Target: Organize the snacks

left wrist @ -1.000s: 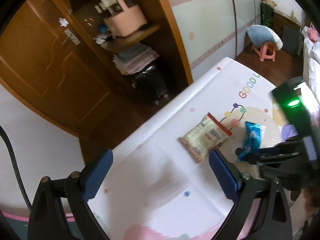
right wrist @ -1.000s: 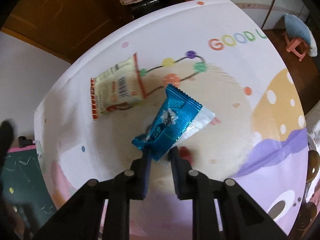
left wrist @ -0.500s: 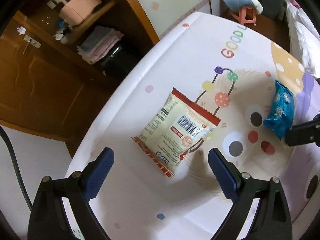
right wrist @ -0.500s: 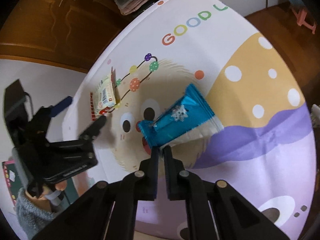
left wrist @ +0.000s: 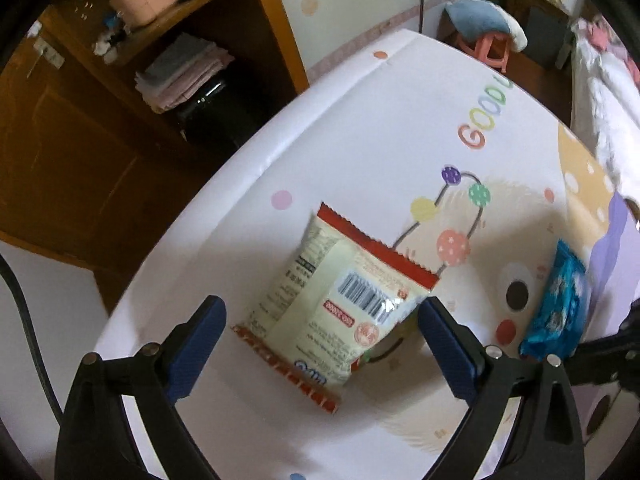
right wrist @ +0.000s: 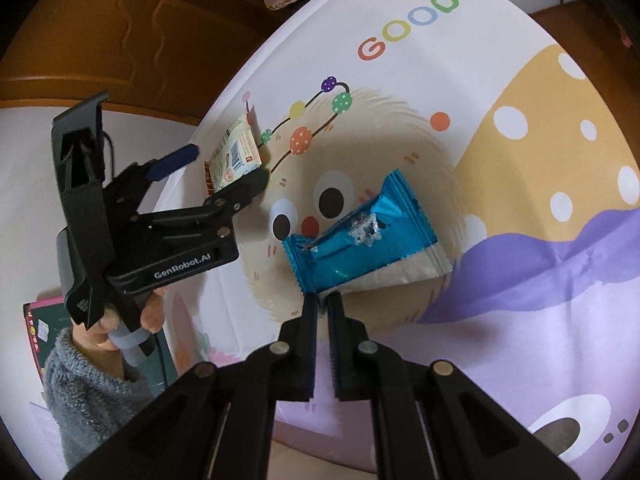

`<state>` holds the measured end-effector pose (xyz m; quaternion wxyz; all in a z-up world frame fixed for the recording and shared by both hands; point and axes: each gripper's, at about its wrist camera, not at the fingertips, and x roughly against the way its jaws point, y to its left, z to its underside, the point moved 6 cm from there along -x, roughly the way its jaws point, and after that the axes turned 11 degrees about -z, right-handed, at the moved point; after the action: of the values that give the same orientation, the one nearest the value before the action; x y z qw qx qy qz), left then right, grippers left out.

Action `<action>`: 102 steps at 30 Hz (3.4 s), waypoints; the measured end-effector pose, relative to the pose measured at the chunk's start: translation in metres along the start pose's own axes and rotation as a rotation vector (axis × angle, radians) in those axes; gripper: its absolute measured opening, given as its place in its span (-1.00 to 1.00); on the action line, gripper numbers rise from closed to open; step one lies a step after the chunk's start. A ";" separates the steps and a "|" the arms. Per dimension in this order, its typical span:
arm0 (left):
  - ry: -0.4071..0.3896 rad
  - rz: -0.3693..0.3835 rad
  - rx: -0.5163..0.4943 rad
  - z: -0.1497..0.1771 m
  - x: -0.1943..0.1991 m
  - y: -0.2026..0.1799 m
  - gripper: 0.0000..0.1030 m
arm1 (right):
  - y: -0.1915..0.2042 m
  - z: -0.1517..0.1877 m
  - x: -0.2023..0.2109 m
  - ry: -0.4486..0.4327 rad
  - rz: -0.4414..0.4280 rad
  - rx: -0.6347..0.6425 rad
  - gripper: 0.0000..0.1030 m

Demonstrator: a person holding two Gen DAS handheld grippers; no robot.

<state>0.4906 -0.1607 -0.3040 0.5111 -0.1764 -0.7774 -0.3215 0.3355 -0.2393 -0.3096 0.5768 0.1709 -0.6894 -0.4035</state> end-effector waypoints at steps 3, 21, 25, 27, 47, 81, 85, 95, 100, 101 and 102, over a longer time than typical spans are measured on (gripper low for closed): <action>0.009 0.039 0.039 0.001 -0.003 0.004 0.75 | 0.001 0.001 0.001 -0.004 -0.003 -0.004 -0.90; 0.056 -0.006 0.280 0.058 0.092 0.008 -0.06 | 0.035 0.026 0.045 -0.071 0.017 0.121 -0.98; -0.018 -0.031 0.276 0.080 0.161 0.002 -0.06 | 0.066 0.048 0.079 -0.126 -0.023 0.191 -0.99; -0.059 -0.040 0.271 0.091 0.195 -0.004 -0.06 | 0.085 0.066 0.104 -0.163 -0.053 0.239 -0.99; -0.366 0.047 0.495 0.257 0.431 -0.064 -0.06 | 0.169 0.276 0.239 -0.336 -0.099 0.624 -0.99; -0.286 -0.058 0.678 0.332 0.382 -0.110 0.99 | 0.138 0.316 0.190 -0.393 0.195 0.675 -0.42; -0.289 -0.084 0.691 0.337 0.387 -0.109 0.99 | 0.140 0.321 0.192 -0.422 0.215 0.689 -0.35; -0.293 -0.145 0.724 0.356 0.402 -0.107 0.99 | 0.140 0.337 0.200 -0.512 0.276 0.704 0.06; -0.319 -0.175 0.759 0.364 0.410 -0.104 0.99 | 0.140 0.343 0.200 -0.524 0.282 0.711 0.12; -0.319 -0.180 0.763 0.365 0.411 -0.104 0.99 | 0.140 0.343 0.199 -0.523 0.284 0.713 0.12; -0.319 -0.183 0.768 0.366 0.411 -0.103 0.99 | 0.141 0.344 0.198 -0.523 0.285 0.716 0.12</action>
<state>0.0083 -0.0093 -0.0628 0.3822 0.0489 -0.9225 -0.0215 -0.0075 -0.1680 -0.0760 0.3381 0.1554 -0.9242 -0.0866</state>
